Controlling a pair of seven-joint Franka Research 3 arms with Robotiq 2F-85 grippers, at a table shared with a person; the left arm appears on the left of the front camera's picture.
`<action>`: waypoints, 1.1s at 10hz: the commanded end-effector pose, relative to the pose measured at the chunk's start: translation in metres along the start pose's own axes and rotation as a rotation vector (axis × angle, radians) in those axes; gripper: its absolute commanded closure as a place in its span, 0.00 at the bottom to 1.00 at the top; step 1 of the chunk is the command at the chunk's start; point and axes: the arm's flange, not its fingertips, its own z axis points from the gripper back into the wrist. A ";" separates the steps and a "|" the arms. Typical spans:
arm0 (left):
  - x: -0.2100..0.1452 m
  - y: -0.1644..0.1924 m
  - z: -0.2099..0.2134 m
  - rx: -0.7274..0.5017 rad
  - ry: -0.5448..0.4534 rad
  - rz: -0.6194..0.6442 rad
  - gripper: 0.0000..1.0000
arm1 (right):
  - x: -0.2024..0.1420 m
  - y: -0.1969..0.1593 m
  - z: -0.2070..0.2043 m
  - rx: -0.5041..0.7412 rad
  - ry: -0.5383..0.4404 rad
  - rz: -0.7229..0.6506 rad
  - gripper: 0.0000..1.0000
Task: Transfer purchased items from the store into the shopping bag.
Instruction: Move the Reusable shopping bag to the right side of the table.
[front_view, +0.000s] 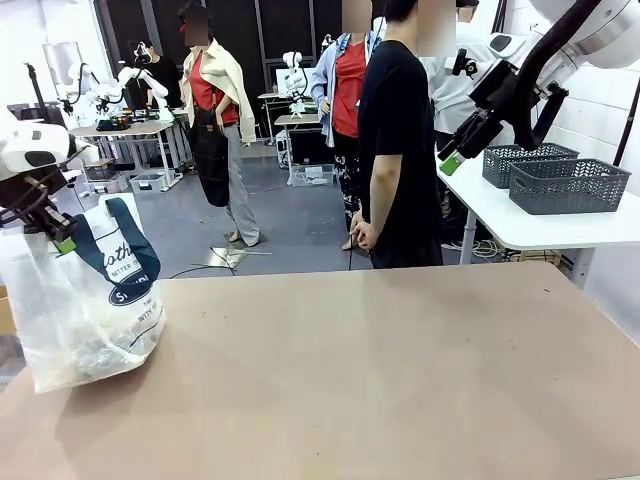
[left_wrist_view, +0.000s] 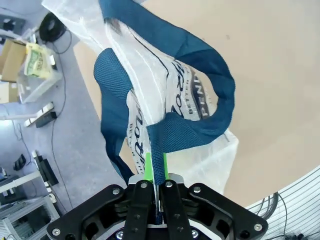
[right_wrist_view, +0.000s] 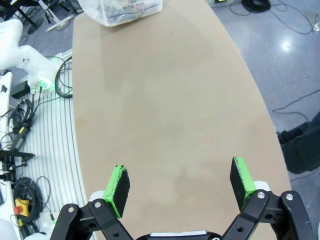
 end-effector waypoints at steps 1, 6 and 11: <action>0.003 0.000 0.003 -0.009 -0.022 0.011 1.00 | 0.000 0.000 0.002 0.006 0.021 0.008 0.00; -0.004 0.003 -0.012 0.036 0.014 -0.003 1.00 | 0.000 0.000 0.002 0.006 0.021 0.008 0.00; -0.013 0.009 -0.023 0.069 -0.022 -0.074 1.00 | 0.000 0.000 0.002 0.006 0.021 0.008 0.00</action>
